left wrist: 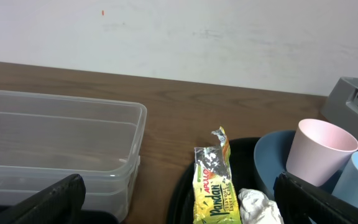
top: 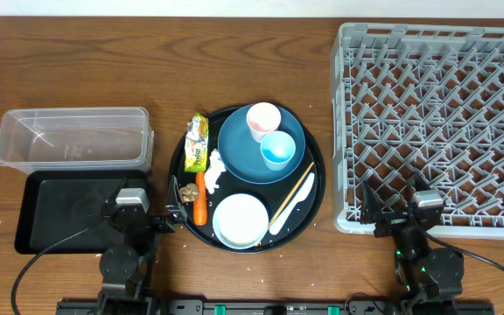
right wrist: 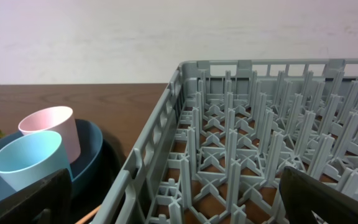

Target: Sort waste into correct bins and load items into the dishwasher rack

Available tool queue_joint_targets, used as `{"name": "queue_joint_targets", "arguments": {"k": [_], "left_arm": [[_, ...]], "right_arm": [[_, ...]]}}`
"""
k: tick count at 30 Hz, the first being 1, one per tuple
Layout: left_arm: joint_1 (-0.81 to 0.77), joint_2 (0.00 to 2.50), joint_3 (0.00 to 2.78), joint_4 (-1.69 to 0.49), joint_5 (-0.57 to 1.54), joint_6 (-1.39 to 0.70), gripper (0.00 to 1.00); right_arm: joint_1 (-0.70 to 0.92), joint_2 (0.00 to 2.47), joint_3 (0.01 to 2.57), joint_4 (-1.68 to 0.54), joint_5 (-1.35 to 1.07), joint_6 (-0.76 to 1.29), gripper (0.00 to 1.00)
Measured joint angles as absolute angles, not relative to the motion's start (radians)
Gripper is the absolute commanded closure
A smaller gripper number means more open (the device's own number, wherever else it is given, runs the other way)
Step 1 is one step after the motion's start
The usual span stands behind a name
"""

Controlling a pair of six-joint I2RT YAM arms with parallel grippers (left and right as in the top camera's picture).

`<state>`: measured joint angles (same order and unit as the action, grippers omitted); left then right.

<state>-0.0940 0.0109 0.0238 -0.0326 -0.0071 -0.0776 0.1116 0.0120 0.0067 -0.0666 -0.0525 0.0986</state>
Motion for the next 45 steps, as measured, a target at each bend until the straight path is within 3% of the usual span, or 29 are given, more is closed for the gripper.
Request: {"name": "queue_joint_targets", "arguments": {"k": [21,28,38,45], "left_arm": [[-0.094,0.011,0.024,-0.033,-0.002,-0.078,0.02],[-0.094,0.011,0.033,-0.055,0.112,-0.078,0.02],[-0.094,0.073,0.311,-0.393,0.223,-0.078,0.02],[-0.094,0.402,0.79,-0.697,0.234,-0.078,0.02]], "right_arm": [[0.112,0.012,0.007,-0.067,-0.052,0.099,0.01],[0.112,0.012,0.007,-0.067,-0.052,0.099,0.01],[0.112,0.012,0.007,-0.066,-0.053,0.099,0.01],[0.112,0.012,0.007,-0.066,-0.052,0.099,0.01]]}}
